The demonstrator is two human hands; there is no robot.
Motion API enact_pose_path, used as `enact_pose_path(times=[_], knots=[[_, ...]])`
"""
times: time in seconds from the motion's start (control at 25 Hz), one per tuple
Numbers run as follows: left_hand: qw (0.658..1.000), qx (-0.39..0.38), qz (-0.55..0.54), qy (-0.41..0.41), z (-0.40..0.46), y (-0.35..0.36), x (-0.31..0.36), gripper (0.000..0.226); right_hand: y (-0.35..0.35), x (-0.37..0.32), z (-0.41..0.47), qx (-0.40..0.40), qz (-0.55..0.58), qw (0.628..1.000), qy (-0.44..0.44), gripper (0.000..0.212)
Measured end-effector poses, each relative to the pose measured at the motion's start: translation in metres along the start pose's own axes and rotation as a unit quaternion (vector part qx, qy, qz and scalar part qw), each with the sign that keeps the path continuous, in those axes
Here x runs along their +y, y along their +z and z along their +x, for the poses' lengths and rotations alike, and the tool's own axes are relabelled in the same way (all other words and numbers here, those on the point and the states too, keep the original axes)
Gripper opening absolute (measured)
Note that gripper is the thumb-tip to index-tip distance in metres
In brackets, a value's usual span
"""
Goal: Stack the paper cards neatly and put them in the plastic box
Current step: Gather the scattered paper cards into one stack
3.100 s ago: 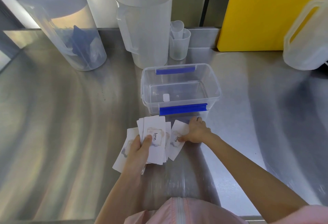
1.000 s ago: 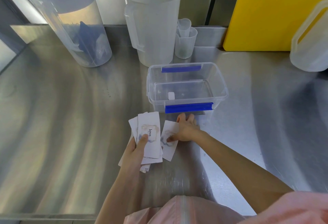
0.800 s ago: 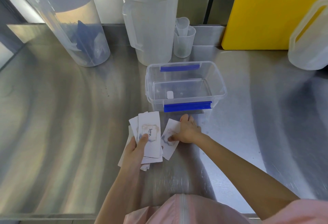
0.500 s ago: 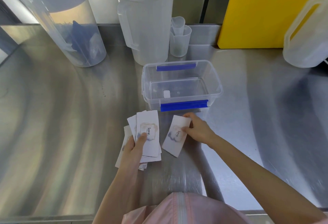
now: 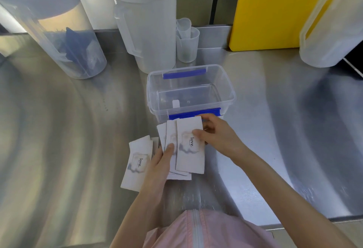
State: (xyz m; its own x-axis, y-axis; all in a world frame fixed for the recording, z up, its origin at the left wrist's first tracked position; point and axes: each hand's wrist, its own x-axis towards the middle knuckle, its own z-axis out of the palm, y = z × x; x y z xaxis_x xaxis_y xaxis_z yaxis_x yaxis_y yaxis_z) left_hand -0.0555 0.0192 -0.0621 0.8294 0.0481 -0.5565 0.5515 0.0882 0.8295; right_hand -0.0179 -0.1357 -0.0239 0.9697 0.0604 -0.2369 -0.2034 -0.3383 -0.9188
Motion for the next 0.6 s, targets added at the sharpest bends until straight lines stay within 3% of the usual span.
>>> enact_pose_path(times=[0.12, 0.32, 0.48, 0.6], knots=[[1.0, -0.022, 0.017, 0.014, -0.001, 0.008, -0.001, 0.006, 0.013, 0.004, -0.001, 0.016, -0.021, 1.0, 0.015, 0.038], [0.999, -0.043, 0.005, 0.024, -0.004, 0.013, -0.002, 0.016, 0.017, 0.016, -0.002, 0.019, 0.004, 1.0, 0.025, 0.046], [0.998, -0.045, -0.01, 0.04, -0.003, 0.016, -0.001, 0.016, 0.021, 0.035, -0.013, -0.066, 0.019, 0.994, 0.085, 0.065], [0.997, -0.063, 0.014, 0.052, -0.001, 0.019, -0.002, 0.013, 0.024, 0.045, -0.018, -0.084, 0.048, 0.993, 0.072, 0.043]])
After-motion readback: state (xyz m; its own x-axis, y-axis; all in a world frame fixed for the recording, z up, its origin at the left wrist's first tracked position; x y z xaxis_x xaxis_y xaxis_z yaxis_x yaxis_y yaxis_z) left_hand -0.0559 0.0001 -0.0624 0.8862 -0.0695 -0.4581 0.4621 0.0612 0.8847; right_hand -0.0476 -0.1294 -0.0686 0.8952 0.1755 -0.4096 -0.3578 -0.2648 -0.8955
